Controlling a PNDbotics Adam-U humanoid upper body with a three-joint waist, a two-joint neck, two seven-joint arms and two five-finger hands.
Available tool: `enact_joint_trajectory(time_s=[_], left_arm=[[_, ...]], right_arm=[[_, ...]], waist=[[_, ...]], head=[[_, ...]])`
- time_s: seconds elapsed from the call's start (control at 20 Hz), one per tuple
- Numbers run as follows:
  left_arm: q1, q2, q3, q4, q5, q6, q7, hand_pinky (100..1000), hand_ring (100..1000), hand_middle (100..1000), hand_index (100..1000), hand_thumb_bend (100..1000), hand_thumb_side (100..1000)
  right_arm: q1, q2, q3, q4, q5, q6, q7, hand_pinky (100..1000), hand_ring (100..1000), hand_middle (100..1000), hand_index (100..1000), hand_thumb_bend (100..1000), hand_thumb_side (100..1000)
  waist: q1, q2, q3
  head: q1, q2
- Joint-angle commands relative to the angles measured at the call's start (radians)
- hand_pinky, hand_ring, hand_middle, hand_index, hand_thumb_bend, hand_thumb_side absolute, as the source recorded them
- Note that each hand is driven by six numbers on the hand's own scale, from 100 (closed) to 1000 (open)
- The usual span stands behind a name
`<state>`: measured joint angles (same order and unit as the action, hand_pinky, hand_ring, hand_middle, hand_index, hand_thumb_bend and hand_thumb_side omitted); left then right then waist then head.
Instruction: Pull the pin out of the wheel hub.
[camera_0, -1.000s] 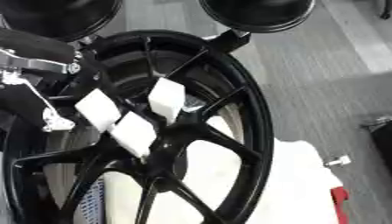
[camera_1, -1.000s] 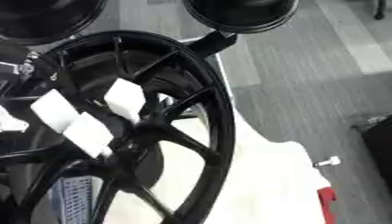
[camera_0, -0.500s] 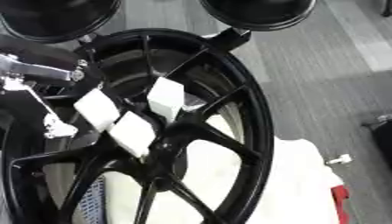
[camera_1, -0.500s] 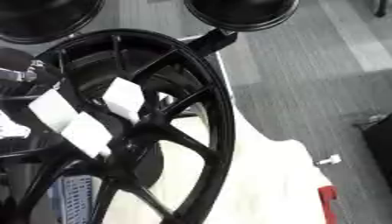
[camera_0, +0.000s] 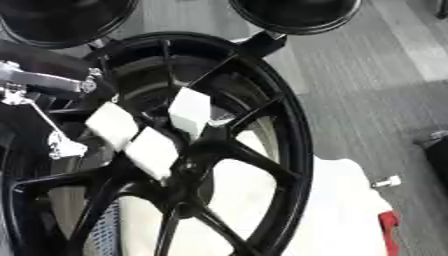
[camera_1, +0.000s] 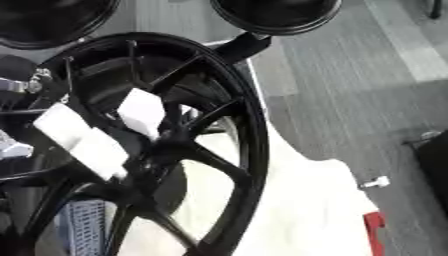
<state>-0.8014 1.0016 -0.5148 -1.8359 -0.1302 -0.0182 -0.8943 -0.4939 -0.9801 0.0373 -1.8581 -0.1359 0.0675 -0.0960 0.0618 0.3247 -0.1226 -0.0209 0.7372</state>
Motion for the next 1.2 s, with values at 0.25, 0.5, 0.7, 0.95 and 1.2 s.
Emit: enact_joint_trajectory(time_s=[0.25,0.5,0.7,0.95,1.2], left_arm=[[-0.005,0.025,0.038,-0.016,0.022,0.042,0.059,713,576,378,548,100,184],[0.011,0.033,0.068,-0.025,0.039,0.078,0.145,678,534,299,466,100,208],[0.034,0.046,0.120,-0.044,0.038,0.094,0.201,673,528,280,446,100,212],[0.053,0.061,0.204,-0.062,0.027,0.102,0.257,675,526,275,441,100,215],[0.072,0.072,0.299,-0.040,0.031,0.113,0.328,670,520,262,432,100,233]], right_arm=[[-0.008,-0.015,-0.021,0.002,-0.003,-0.003,-0.012,802,660,605,772,100,531],[-0.005,-0.012,-0.027,0.005,-0.002,-0.004,-0.022,801,659,605,772,100,530],[0.000,-0.013,-0.033,0.004,0.000,-0.006,-0.029,802,660,605,772,100,531],[0.010,-0.013,-0.038,0.003,0.003,-0.008,-0.035,802,661,606,772,100,531],[0.023,-0.014,-0.048,0.003,0.005,-0.008,-0.048,801,660,606,772,100,531]], waist=[[-0.006,-0.017,0.001],[-0.006,-0.016,-0.001],[-0.005,-0.017,-0.001],[-0.005,-0.021,0.003],[-0.004,-0.026,0.011]], head=[[-0.003,-0.008],[-0.006,-0.008],[-0.010,-0.006],[-0.015,-0.005],[-0.017,-0.005]])
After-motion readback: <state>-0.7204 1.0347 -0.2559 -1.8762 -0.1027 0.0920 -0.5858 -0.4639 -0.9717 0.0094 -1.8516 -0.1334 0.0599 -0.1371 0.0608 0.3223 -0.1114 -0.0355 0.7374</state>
